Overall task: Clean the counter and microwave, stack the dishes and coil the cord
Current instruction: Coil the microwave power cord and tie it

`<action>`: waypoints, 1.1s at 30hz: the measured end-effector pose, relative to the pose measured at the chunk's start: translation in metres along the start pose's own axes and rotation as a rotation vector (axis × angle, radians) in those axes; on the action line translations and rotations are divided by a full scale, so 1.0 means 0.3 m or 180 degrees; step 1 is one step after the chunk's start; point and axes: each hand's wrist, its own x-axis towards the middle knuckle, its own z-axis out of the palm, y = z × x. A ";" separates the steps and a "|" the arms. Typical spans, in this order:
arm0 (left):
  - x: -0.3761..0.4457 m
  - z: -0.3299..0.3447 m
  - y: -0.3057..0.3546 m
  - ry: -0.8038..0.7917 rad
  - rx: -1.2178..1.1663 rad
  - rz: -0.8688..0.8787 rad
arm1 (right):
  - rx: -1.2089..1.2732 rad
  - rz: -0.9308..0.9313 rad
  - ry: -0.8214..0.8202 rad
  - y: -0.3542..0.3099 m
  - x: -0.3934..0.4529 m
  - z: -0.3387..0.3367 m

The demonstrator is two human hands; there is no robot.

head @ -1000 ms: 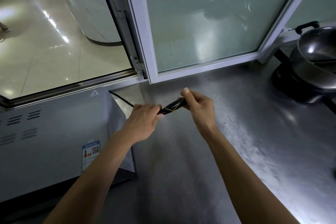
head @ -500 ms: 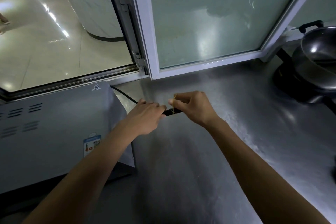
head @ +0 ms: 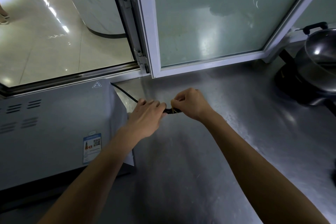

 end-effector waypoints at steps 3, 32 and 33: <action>0.001 0.003 -0.002 -0.0004 -0.0038 -0.0047 | 0.0143 0.0042 0.0029 0.004 -0.008 0.003; 0.062 0.008 0.006 -0.0186 -0.1138 -0.1220 | 0.0654 -0.0543 0.1783 -0.017 -0.061 0.215; 0.067 0.011 0.006 -0.0170 -0.1169 -0.1220 | 0.0645 -0.0575 0.1804 -0.018 -0.060 0.220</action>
